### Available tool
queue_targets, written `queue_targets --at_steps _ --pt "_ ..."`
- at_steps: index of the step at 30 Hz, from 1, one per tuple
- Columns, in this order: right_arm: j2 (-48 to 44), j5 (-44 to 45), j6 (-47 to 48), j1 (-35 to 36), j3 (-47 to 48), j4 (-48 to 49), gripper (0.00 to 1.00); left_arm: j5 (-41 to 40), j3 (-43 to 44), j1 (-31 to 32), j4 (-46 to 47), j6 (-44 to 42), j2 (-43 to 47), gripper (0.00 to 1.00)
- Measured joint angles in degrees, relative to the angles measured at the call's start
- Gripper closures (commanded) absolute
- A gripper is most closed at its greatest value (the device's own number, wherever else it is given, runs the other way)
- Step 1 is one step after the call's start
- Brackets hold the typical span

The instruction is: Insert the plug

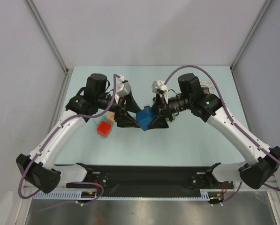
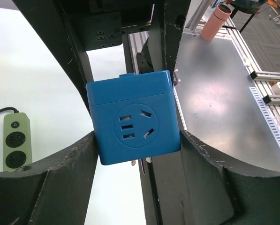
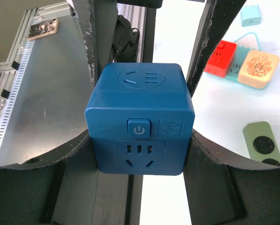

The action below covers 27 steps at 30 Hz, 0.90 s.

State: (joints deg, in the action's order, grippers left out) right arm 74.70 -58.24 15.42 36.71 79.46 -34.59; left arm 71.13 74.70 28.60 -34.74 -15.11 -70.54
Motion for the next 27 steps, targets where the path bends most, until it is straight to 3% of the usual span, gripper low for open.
queue_targets --at_steps 4,7,8,10,11,13,14,15,17,18,27 --pt "0.1 -0.2 -1.7 -0.4 -0.8 0.7 1.00 -0.4 0.0 0.0 -0.4 0.0 -0.7 0.31" --pt "0.2 0.0 -2.4 -0.5 -0.9 1.1 1.00 -0.9 0.1 0.0 -0.5 0.1 -0.7 0.40" --pt "0.2 0.1 -2.6 -0.5 -0.9 1.3 1.00 -1.1 0.2 0.0 -0.7 0.2 -0.8 0.50" --pt "0.3 0.1 -3.2 -0.6 -0.9 1.6 0.87 -1.3 0.6 0.0 -1.1 0.2 -1.1 0.68" --pt "0.3 0.1 -3.5 -0.7 -0.9 1.7 0.83 -1.3 0.7 0.0 -1.2 0.2 -1.3 0.84" --pt "0.4 0.3 -4.0 -0.9 -0.9 1.8 0.77 -1.3 1.0 -0.1 -1.6 0.1 -1.7 0.94" --pt "0.5 0.3 -4.3 -1.0 -0.9 1.8 0.70 -1.3 1.1 -0.1 -1.8 0.1 -1.9 1.00" --pt "0.7 0.3 -4.5 -1.0 -0.9 1.8 0.60 -1.3 1.2 -0.2 -1.9 0.0 -2.1 1.00" --pt "1.1 0.1 -4.7 -1.1 -0.9 1.8 0.53 -1.6 1.2 -0.3 -2.3 0.0 -2.3 1.00" --pt "1.4 0.0 -4.9 -1.1 -0.9 1.8 0.43 -1.7 1.2 -0.3 -2.5 0.0 -2.4 1.00" --pt "3.1 -0.6 -6.4 -1.2 -0.8 3.6 0.26 -3.4 1.2 -0.3 -3.8 -0.5 -2.7 1.00"
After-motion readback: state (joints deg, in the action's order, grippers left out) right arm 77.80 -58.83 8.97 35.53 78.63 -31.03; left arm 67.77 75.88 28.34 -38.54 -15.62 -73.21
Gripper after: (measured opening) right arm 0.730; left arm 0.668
